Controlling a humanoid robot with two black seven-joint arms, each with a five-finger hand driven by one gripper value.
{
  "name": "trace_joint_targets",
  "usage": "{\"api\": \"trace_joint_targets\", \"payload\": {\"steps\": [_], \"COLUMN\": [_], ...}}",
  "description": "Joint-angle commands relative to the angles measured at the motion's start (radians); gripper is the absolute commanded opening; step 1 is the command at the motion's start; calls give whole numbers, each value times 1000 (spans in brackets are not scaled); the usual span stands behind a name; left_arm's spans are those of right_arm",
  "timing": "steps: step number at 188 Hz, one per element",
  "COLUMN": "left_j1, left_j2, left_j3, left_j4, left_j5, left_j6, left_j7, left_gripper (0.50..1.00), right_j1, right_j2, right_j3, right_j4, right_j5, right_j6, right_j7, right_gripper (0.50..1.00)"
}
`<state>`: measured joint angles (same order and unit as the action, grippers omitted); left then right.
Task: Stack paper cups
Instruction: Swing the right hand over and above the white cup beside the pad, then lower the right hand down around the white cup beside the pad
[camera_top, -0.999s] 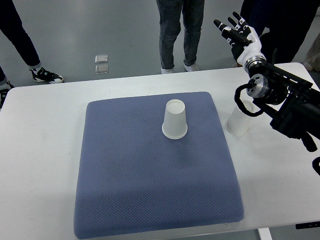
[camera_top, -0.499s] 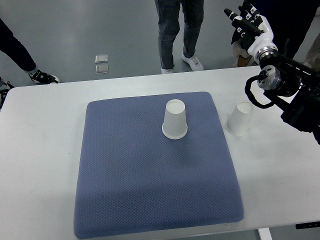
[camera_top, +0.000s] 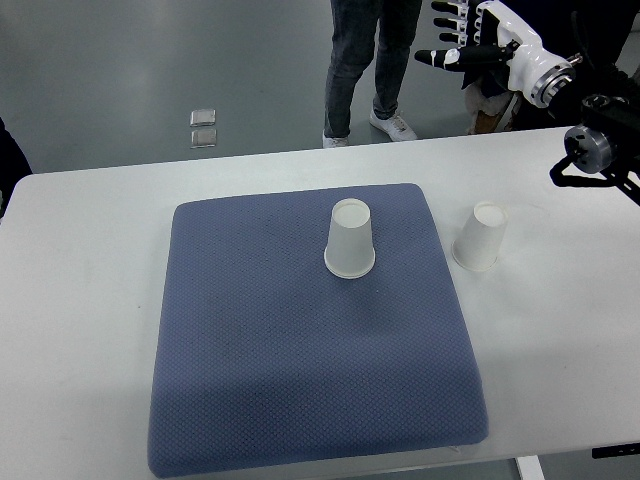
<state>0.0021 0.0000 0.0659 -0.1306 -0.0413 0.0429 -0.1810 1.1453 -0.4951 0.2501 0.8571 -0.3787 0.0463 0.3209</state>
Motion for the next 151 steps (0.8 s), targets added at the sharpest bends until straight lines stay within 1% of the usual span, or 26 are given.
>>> {"api": "trace_joint_targets", "payload": {"steps": [1,18,30,48,64,97,127,151], "left_j1": [-1,-1,-1,-1,-1,-1,-1,-1], "left_j2": [0,0,0,0,0,0,0,0], "left_j3": [0,0,0,0,0,0,0,0], "left_j4": [0,0,0,-1,0,0,0,0], "left_j5": [0,0,0,0,0,0,0,0], "left_j6": [0,-1,0,0,0,0,0,0], "left_j7": [0,0,0,0,0,0,0,0], "left_gripper": [1000,1000,1000,1000,1000,1000,1000,1000], "right_j1": [60,106,137,166,174,171,169,169], "right_j2": [-72,-122,-146,-168,-184,-192,-201,-226], "right_j3": [-83,-140,-184,-224,-235,-235,-239,-288], "right_j4": [83,148,186,215,229,234,241,264], "right_j5": [-140,-238,-327,-447,-601,-847,-918,-967], "right_j6": [67,130,159,191,239,236,233,236], "right_j7": [-5,-5,-5,-3,1,9,13,38], "right_gripper": [913,913,913,913,913,913,913,913]}}
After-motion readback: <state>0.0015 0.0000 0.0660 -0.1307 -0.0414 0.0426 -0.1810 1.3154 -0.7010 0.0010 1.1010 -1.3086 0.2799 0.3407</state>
